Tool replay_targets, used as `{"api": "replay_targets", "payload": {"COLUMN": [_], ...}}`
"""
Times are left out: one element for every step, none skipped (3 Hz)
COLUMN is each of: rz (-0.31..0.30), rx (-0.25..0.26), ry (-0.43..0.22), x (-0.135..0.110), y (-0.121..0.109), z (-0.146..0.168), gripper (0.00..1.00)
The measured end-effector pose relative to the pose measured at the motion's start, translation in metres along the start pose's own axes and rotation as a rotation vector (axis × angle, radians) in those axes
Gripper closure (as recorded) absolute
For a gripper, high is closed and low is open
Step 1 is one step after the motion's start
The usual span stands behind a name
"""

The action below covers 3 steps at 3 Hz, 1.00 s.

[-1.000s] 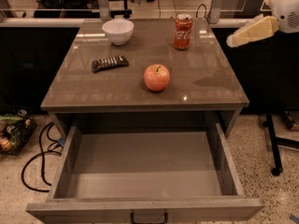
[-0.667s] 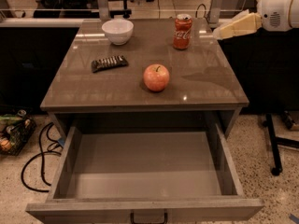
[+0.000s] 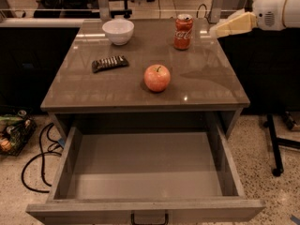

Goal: Place coke can into top drawer

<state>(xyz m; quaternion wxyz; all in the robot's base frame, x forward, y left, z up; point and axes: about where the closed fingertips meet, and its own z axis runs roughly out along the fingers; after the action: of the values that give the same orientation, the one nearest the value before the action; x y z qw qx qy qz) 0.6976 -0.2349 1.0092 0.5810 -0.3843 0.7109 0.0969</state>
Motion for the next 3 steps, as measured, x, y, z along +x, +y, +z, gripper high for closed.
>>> {"api": "replay_targets", "payload": {"rz": [0.050, 0.124, 0.182], "rx": [0.029, 0.065, 0.094], "ry": [-0.030, -0.080, -0.106], "x": [0.004, 0.007, 0.006], "y": [-0.017, -0.036, -0.042], "z": [0.032, 0.075, 0.108], "gripper": [0.00, 0.00, 0.00]}}
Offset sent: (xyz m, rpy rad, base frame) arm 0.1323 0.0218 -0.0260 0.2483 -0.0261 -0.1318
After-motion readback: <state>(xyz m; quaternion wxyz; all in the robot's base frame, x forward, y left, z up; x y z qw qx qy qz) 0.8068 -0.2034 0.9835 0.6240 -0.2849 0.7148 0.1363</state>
